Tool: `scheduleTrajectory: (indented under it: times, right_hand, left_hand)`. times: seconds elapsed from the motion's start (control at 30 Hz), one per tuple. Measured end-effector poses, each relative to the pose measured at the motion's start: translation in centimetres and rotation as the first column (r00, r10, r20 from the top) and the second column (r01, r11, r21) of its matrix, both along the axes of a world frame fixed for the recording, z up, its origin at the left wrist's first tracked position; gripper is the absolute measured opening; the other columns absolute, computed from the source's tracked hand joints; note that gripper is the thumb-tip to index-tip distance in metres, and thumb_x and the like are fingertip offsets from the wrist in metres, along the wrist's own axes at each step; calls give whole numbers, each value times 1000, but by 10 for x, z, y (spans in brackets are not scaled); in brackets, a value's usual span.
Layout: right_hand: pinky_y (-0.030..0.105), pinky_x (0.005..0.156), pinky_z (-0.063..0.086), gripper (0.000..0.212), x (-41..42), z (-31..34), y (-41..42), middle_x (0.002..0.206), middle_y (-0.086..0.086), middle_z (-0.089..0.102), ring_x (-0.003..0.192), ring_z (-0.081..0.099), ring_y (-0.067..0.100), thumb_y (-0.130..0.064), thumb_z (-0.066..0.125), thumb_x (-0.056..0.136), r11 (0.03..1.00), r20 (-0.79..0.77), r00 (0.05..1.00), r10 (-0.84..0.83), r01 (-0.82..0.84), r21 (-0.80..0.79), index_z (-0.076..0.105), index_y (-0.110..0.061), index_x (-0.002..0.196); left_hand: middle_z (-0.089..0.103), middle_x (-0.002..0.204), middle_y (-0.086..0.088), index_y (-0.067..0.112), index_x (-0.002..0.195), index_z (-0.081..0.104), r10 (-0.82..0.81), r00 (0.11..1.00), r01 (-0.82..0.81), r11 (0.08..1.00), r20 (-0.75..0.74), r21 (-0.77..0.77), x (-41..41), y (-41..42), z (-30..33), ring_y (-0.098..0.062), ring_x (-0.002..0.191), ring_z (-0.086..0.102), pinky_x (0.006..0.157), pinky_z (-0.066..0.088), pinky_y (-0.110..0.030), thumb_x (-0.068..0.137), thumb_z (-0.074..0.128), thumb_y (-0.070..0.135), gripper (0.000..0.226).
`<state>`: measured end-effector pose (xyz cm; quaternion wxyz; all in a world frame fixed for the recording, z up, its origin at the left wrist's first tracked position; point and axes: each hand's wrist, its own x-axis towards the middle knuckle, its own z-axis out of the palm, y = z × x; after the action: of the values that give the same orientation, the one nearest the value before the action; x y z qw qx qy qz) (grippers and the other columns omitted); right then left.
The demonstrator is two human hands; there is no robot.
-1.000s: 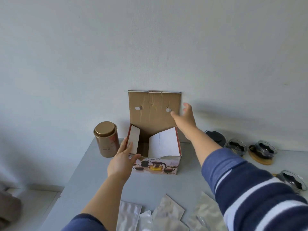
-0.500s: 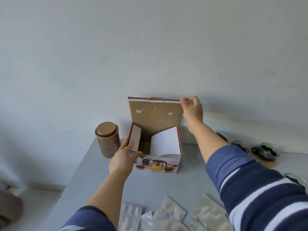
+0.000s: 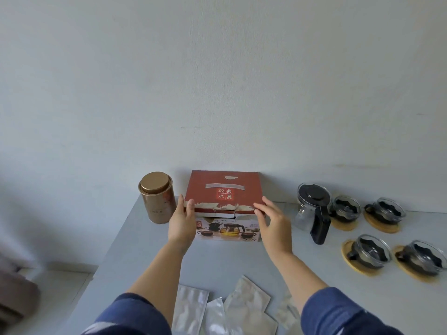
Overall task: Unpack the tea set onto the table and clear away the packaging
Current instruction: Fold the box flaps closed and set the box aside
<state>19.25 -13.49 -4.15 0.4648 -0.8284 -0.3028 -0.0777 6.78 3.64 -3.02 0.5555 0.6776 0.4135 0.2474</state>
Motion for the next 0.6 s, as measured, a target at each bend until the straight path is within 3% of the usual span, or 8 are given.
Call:
scheduleTrajectory:
  times: [0.07,0.3,0.43,0.5,0.6]
  right_hand:
    - [12,85,43,22,-1,-1,-2,136,4,58,109,64,14,-14,59,92,999,-9,1000,15,-16,-32,72,-13,110]
    - [15,94,39,28,0,-2,-8,145,0,48,123,54,13,-17,62,90,989,-19,996,83,-85,-120,67,-15,118]
    - [35,92,55,30,6,-1,-9,144,3,49,116,61,21,-14,64,89,992,-22,997,80,-81,-98,66,-15,118]
    - [30,89,55,32,6,-2,-10,145,3,48,107,65,25,-15,63,89,991,-17,997,69,-70,-115,65,-17,121]
    - [15,84,46,34,5,-1,-9,146,3,47,100,65,29,-16,62,90,986,-14,998,60,-62,-154,64,-18,123]
  left_hand:
    - [49,144,0,27,152,23,-12,998,12,1000,-62,-1,1,2,-5,-23,127,51,102,44,-38,101,33,42,54]
    - [63,126,7,36,143,37,8,997,3,993,-83,121,-1,0,-7,-17,106,62,86,53,-38,97,36,51,48]
    - [50,142,13,44,145,28,-61,989,99,951,-136,294,-9,-1,-1,-14,125,52,96,51,-43,83,35,74,69]
    - [45,146,12,41,148,24,-67,979,135,919,-192,371,-9,3,4,-16,129,49,98,48,-39,86,39,69,69]
    - [50,142,7,41,149,21,-30,955,159,893,-296,421,-5,10,9,-22,121,55,86,47,-35,86,36,70,71]
